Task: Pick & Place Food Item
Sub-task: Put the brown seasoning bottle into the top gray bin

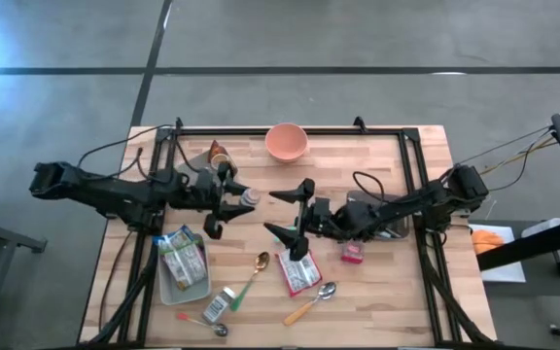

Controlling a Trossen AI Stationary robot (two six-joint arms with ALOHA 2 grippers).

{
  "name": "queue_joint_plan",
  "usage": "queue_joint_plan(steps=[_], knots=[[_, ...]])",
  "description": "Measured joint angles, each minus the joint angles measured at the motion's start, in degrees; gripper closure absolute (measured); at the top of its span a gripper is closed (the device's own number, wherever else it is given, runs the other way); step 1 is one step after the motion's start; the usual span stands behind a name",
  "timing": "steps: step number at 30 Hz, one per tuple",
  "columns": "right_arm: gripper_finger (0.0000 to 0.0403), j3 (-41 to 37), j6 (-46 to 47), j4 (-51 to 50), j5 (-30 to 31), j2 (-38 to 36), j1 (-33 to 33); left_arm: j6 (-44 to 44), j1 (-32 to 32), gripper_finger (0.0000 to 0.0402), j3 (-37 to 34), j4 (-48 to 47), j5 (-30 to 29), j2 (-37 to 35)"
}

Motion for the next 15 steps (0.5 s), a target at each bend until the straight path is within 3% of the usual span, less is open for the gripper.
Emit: queue_joint_plan(steps=[15], knots=[[0.0031,1.1,-1.0,0.6,-1.7,0.4,-1.4,3.2,-0.4,0.0220,5.4,8.7,5.8,10.9]])
